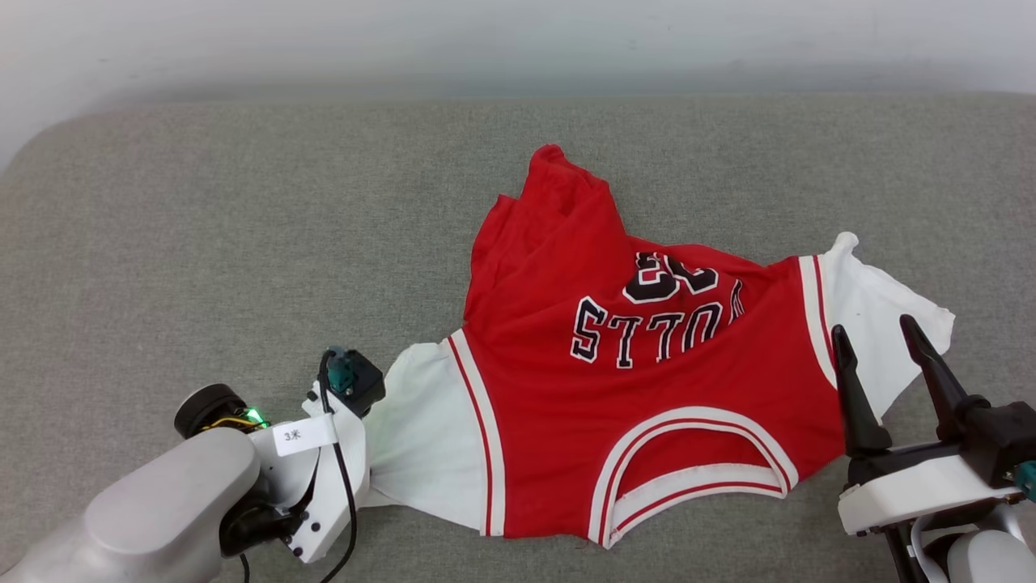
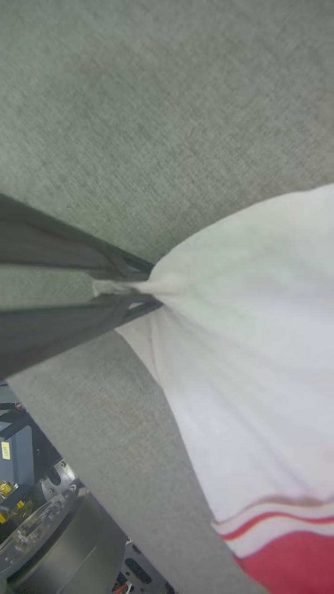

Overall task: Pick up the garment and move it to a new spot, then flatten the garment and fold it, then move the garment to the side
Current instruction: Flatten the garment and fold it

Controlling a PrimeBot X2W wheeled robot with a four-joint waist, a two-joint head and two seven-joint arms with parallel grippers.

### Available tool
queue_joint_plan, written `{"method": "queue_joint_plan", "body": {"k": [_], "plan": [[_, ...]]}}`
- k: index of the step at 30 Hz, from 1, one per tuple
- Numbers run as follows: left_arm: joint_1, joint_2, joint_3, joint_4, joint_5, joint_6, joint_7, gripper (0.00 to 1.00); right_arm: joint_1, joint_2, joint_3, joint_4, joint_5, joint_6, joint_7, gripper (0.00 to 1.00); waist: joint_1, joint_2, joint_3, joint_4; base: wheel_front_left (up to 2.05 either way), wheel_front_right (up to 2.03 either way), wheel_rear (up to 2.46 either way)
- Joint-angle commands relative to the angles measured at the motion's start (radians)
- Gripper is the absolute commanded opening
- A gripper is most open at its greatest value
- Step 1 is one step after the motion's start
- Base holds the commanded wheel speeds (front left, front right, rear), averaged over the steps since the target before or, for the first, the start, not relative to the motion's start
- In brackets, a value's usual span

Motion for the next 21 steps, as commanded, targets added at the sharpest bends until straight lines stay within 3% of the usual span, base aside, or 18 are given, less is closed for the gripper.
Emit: {"method": "queue_joint_plan", "body": {"k": [1, 12, 21], "plan": [[0.003, -0.007, -0.011, 0.009, -0.001, 0.000, -0.010, 0.00, -0.009, -0.007, -0.003, 0.001, 0.011, -0.001, -0.006, 1.00, 0.0000, 0.0000, -0.007, 0.004, 0.00, 0.00, 0.00], [0.033, 0.075, 0.117, 0.083, -0.076, 0.026, -0.256, 0.00, 0.035, -0.054, -0.071, -0.012, 0.014, -0.001, 0.014, 1.00, 0.0000, 0.0000, -0.087, 0.026, 0.00, 0.00, 0.00], [0.106, 0.164, 0.197, 0.071, -0.132, 0.079, -0.379, 0.00, 0.011, -0.192, -0.124, -0.113, 0.037, -0.001, 0.117, 1.00, 0.0000, 0.0000, -0.124, 0.047, 0.00, 0.00, 0.00]]}}
